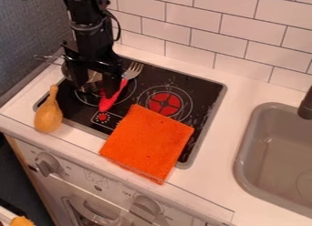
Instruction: Move the orange colour cloth to the right upper edge
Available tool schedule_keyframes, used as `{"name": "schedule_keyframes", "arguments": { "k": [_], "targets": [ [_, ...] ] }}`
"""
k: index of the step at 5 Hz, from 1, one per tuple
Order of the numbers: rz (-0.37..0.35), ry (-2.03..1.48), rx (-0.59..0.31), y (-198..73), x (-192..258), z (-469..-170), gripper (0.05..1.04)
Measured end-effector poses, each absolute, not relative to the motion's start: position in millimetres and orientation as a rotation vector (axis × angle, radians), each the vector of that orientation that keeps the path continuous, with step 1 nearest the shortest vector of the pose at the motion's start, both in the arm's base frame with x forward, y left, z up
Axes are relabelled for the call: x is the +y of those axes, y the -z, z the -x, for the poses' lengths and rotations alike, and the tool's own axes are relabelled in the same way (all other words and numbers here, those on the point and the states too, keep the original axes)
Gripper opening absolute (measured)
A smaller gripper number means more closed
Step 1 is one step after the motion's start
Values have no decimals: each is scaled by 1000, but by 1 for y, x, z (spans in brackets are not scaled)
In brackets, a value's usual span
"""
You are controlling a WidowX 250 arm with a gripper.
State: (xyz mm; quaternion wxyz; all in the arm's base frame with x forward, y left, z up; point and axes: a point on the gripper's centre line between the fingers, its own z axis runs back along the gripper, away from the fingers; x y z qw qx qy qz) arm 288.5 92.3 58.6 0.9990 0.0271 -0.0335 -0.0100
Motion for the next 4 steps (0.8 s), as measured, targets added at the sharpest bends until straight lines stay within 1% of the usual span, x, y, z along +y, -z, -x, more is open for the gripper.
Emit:
{"name": "schedule_keyframes", "arguments": {
  "k": [1,2,4],
  "targets": [
    [-39,26,-36,-49,89,-285,1000],
    [-15,89,-5,-38,67,-275,1000],
    [-36,210,-13,-36,14,-270,1000]
  ]
}}
